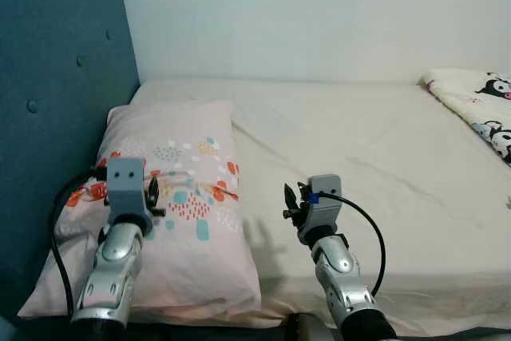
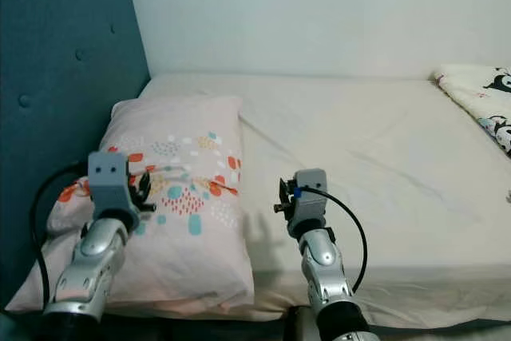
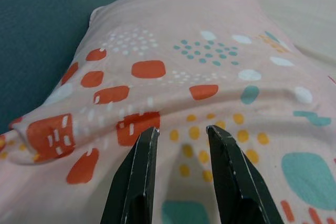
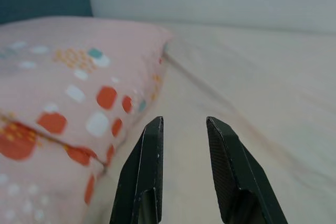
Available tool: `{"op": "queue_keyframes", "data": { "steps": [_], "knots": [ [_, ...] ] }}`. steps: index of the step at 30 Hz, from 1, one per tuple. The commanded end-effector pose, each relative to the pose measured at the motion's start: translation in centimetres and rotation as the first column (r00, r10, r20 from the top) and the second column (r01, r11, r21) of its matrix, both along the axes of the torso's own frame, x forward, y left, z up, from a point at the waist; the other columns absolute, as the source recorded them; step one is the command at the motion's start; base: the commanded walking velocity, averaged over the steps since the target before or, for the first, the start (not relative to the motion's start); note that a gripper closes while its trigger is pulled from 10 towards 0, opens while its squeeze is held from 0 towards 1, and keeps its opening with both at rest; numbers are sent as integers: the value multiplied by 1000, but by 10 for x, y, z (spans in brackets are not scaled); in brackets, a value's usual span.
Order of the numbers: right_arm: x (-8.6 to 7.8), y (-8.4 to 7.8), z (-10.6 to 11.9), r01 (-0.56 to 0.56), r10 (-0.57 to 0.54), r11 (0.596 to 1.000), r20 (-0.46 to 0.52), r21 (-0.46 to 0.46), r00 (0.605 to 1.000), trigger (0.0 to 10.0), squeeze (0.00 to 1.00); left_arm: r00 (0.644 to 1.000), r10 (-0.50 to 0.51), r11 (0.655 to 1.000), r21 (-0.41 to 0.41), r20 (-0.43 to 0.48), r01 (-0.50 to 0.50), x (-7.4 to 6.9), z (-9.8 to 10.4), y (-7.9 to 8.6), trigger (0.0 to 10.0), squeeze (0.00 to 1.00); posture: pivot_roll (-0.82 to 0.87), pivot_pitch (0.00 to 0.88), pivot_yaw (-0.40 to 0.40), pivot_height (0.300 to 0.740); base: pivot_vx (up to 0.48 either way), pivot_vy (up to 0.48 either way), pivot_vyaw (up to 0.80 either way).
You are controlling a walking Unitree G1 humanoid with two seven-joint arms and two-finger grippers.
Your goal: Clean up the room
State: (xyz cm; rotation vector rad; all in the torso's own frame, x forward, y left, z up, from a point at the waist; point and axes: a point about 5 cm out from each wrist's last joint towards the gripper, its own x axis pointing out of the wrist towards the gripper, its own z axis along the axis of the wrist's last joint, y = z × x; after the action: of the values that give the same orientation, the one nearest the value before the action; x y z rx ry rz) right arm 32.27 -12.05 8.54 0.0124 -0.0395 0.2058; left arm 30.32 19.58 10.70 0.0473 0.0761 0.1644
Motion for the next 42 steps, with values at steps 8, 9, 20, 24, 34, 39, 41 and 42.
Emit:
{"op": "queue_keyframes", "data": {
  "steps": [8, 9, 20, 24, 34, 39, 41, 42],
  "knots": [
    [-1, -3, 1, 5, -5, 1000, 4, -19, 1000, 10000, 0, 1000, -28, 999, 33, 6, 28, 0, -5, -8, 10000, 0, 60, 0, -94, 646, 0, 0, 0],
    [-1, -3, 1, 5, -5, 1000, 4, -19, 1000, 10000, 0, 1000, -28, 999, 33, 6, 28, 0, -5, -8, 10000, 0, 60, 0, -94, 646, 0, 0, 0],
    [-2, -1, 0, -9, 9, 1000, -1, -18, 1000, 10000, 0, 998, -33, 999, -16, 46, 34, -3, 2, -11, 10000, 0, 64, 0, -96, 701, 0, 0, 0],
    [-2, 0, -1, -13, 13, 1000, -3, -18, 1000, 10000, 0, 999, -20, 1000, -16, 50, 21, -4, 2, -10, 10000, 0, 63, 0, -96, 716, 0, 0, 0],
    [-4, 2, -2, -28, 28, 999, -12, -19, 1000, 10000, 0, 998, -1, 999, -45, 65, 4, -11, 4, -9, 10000, 0, 69, 0, -97, 740, 0, 0, 0],
    [-4, 5, -4, -42, 41, 999, -24, -14, 999, 10000, 0, 997, 6, 999, -41, 74, -3, -12, 4, -8, 10000, 0, 71, 0, -99, 740, 0, 0, 0],
    [-4, 6, -5, -51, 50, 999, -34, -16, 998, 10000, 0, 997, 7, 999, -44, 75, -4, -12, 4, -8, 10000, 0, 71, 0, -100, 740, 0, 0, 0],
    [-5, 8, -8, -57, 56, 998, -48, -31, 997, 10000, 0, 997, 8, 999, -49, 72, -5, -13, 2, -7, 10000, 0, 72, 0, -100, 740, 0, 0, 0]
  ]
}}
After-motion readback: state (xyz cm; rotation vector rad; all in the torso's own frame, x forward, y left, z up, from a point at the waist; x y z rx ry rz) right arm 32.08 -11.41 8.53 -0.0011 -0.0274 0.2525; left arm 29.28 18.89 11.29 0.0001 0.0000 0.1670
